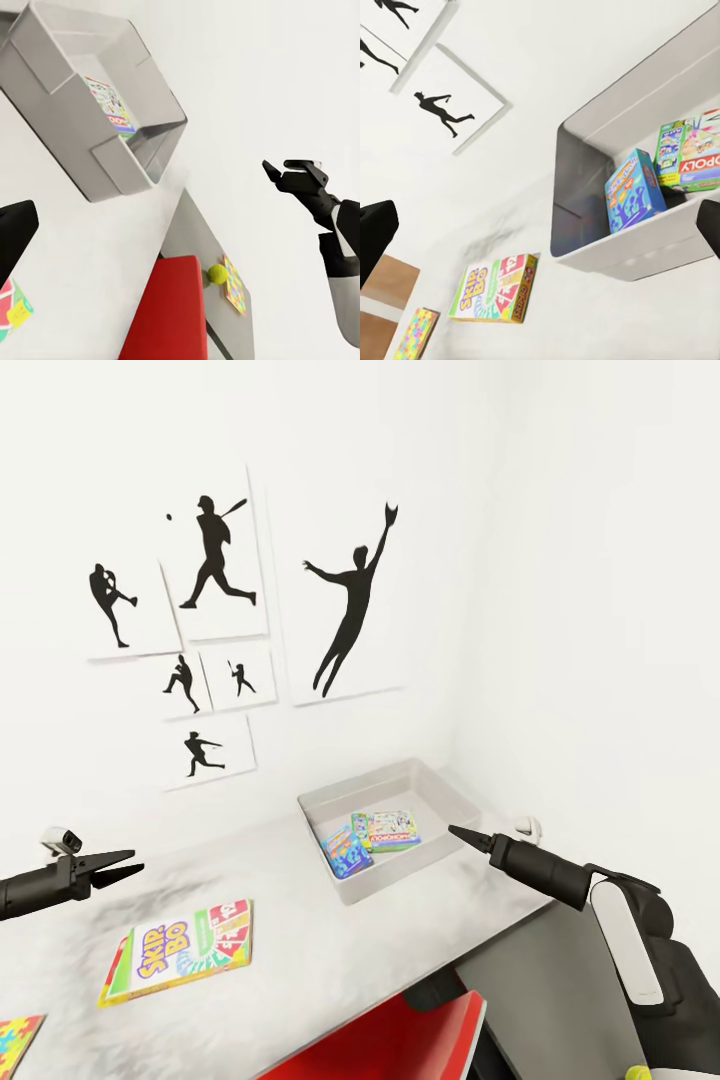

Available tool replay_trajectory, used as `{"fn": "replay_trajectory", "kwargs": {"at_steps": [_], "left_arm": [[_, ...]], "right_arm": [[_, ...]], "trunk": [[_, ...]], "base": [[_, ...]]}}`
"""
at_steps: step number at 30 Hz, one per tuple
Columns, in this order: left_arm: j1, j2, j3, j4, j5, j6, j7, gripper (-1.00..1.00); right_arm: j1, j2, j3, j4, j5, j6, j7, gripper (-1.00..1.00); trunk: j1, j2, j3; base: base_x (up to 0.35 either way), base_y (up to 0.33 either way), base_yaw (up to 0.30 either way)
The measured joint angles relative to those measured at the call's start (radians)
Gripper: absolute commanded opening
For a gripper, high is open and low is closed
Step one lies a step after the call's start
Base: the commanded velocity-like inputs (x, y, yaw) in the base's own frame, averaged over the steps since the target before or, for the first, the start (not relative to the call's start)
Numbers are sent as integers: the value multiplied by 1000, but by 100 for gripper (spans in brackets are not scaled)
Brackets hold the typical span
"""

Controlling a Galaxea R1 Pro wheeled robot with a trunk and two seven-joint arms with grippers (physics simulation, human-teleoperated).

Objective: Put all the toys in the child's room - the three board games (two on the bed and one on the table), the two jigsaw puzzles on the table, and the tennis ball on the table - inside the toy box on the table in the child's room.

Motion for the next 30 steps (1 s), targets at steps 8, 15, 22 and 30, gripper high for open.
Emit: {"fn": "replay_trajectory", "kwargs": {"at_steps": [8,15,22,30], "left_arm": [[0,0,0,0,0,0,0,100],[0,-1,0,0,0,0,0,100],[0,-1,-1,0,0,0,0,100],[0,0,0,0,0,0,0,100]], "right_arm": [[0,0,0,0,-1,0,0,100],[0,0,0,0,-1,0,1,100],[0,0,-1,0,-1,0,1,100],[0,0,-1,0,0,0,0,100]], "trunk": [[0,0,12],[0,0,23],[0,0,35],[0,0,48]], "base": [[-13,0,0],[-174,0,0],[-114,0,0],[-20,0,2]]}}
